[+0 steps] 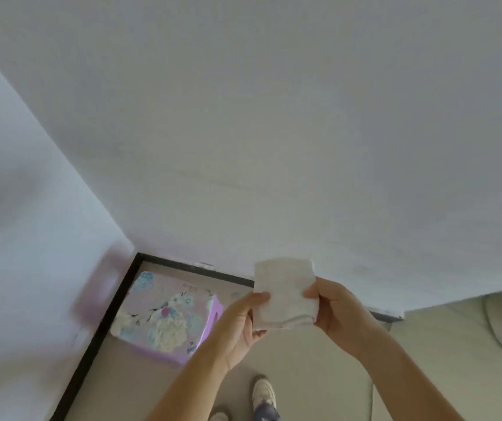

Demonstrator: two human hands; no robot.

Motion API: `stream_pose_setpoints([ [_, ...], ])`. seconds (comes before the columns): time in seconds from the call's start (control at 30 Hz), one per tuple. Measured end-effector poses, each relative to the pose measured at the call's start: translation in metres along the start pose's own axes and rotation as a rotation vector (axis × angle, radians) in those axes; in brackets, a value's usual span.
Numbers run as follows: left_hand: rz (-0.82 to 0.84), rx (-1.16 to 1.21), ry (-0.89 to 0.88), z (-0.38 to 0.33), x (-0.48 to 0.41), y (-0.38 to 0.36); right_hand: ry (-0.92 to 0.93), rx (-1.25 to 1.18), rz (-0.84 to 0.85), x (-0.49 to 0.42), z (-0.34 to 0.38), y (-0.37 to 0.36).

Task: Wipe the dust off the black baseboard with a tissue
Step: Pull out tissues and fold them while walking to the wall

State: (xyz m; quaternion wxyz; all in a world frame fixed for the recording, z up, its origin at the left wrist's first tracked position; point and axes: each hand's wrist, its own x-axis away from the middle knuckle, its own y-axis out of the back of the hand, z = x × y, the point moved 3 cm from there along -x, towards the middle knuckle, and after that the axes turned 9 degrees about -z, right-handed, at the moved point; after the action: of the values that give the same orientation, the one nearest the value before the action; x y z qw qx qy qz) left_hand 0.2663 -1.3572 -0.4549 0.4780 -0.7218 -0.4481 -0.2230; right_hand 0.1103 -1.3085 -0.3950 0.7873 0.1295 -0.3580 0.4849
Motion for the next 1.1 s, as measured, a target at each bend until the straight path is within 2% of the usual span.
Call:
stream_pose_setpoints([
  [0.17, 0.191, -0.470, -0.005, 0.002, 0.047, -0.074, 0.154, -0.070, -0.202, 0.110, -0.010, 0.076],
  [0.27, 0.292, -0.682, 0.064, 0.028, 0.067, -0.115, 0.203, -0.089, -0.280, 0.167, -0.038, 0.116],
  [0.4, 0.475, -0.872, 0.169, 0.085, 0.085, -0.171, 0.238, -0.180, -0.443, 0.236, -0.078, 0.166],
  [0.5, 0.521, -0.986, 0.315, 0.143, 0.092, -0.216, 0.251, -0.347, -0.564, 0.281, -0.113, 0.209],
  [0.57, 0.596, -1.164, 0.320, 0.187, 0.096, -0.249, 0.231, -0.530, -0.655, 0.310, -0.139, 0.242],
  [0.67, 0.740, -1.419, 0.203, 0.257, 0.109, -0.301, 0.194, -0.635, -0.806, 0.354, -0.179, 0.294],
  [0.8, 0.891, -1.636, 0.011, 0.366, 0.124, -0.363, 0.124, -0.454, -1.045, 0.410, -0.231, 0.360],
  [0.93, 0.875, -1.738, -0.250, 0.470, 0.133, -0.413, -0.009, -0.417, -1.273, 0.451, -0.278, 0.426],
  [1.1, 0.865, -1.895, -0.562, 0.565, 0.155, -0.474, -0.199, -0.197, -1.468, 0.482, -0.309, 0.512],
])
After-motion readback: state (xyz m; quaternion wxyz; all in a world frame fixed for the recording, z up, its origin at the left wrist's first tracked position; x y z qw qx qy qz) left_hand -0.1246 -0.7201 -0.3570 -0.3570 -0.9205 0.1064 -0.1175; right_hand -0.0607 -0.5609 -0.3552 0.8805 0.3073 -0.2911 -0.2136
